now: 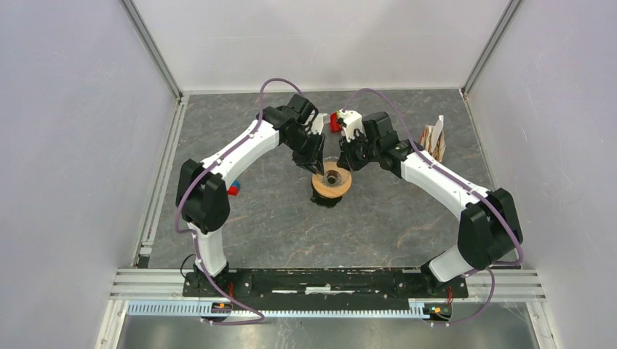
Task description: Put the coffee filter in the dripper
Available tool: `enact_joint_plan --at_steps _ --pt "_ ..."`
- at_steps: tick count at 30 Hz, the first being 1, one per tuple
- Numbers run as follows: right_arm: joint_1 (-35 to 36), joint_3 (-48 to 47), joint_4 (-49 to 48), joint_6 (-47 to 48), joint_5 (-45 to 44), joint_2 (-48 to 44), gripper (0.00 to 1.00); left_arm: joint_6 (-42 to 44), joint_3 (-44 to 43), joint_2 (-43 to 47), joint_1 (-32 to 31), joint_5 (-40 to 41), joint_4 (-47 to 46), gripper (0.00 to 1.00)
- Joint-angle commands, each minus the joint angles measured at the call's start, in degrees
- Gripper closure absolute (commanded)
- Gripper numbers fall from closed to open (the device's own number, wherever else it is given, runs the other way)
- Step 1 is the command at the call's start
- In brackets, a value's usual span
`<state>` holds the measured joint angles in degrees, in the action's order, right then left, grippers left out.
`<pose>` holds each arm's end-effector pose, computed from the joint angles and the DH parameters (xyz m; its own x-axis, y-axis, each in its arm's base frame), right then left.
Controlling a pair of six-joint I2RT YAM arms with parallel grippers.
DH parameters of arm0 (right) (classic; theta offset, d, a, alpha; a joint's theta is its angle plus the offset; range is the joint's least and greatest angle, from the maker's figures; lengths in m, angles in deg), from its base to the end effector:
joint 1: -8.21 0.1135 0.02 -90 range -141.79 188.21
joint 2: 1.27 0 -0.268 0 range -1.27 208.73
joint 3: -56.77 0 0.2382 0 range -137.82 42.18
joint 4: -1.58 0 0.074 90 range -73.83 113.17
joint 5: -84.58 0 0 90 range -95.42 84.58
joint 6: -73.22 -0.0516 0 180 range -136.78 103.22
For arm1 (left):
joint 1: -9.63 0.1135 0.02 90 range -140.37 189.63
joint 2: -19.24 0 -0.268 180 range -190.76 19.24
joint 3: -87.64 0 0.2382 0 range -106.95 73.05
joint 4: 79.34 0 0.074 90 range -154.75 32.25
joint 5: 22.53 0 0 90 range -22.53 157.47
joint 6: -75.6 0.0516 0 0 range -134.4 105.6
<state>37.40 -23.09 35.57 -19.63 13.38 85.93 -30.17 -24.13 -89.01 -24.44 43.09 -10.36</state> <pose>0.2847 0.1781 0.2696 -0.6093 -0.2865 -0.7394 -0.6435 0.7235 0.2499 0.3127 -0.2372 0.2726 -0.9024 0.3115 -0.2976 0.4229 0.7722 -0.4742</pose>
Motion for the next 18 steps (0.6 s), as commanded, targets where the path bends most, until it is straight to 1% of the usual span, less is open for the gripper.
enact_joint_plan --at_steps 1,10,18 --pt "-0.23 -2.48 -0.77 -0.82 1.97 1.00 0.82 1.97 -1.87 2.86 0.49 -1.79 0.18 0.71" --pt "-0.19 -2.51 -1.68 -2.50 4.61 1.37 0.85 2.32 -0.90 4.35 0.84 -1.24 0.19 0.72" --pt "-0.02 -2.84 -2.30 -3.64 6.15 1.45 0.85 2.63 -0.47 5.31 1.02 -0.89 0.20 0.74"
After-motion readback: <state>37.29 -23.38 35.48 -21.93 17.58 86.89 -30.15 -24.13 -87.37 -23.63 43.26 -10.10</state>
